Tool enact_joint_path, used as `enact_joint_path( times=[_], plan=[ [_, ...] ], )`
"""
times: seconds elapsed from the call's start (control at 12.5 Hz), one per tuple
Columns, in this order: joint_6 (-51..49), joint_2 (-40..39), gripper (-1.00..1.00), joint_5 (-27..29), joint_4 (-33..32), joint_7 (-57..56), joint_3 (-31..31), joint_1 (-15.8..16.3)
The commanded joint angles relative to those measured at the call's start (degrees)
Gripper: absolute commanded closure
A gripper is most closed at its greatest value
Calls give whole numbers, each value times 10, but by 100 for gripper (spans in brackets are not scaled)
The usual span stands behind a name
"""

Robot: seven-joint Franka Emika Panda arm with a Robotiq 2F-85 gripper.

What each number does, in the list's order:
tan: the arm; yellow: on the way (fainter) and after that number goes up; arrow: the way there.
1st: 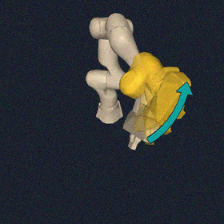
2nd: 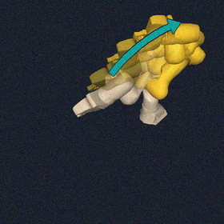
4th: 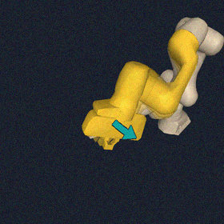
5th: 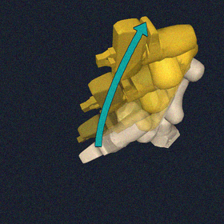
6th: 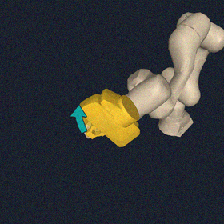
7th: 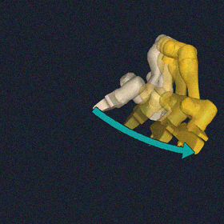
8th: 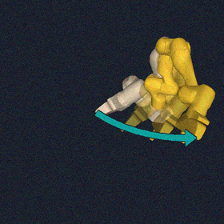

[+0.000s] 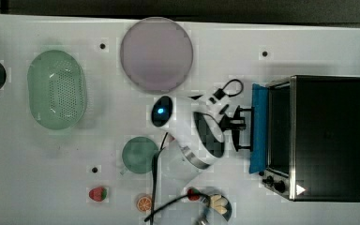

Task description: Flap open oven.

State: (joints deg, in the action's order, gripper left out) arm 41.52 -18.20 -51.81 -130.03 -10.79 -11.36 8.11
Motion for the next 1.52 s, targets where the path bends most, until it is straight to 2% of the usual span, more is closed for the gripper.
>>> enact_joint_path(
  times=[0.08, 0.32, 0.56, 0.88, 1.04, 1.12, 1.52],
  plan=[
    [-5, -44, 65, -23, 0, 100, 7, 19],
    [-8, -99, 65, -38, 25, 111, 7, 39],
    [-7, -141, 65, -38, 46, 137, 6, 44],
    [15, -151, 65, -36, 51, 141, 5, 44],
    [47, -132, 65, -17, 58, 142, 5, 44],
    [63, -112, 65, 21, 59, 142, 5, 44],
    [12, 51, 65, 354, 64, 142, 1, 38]
  ],
)
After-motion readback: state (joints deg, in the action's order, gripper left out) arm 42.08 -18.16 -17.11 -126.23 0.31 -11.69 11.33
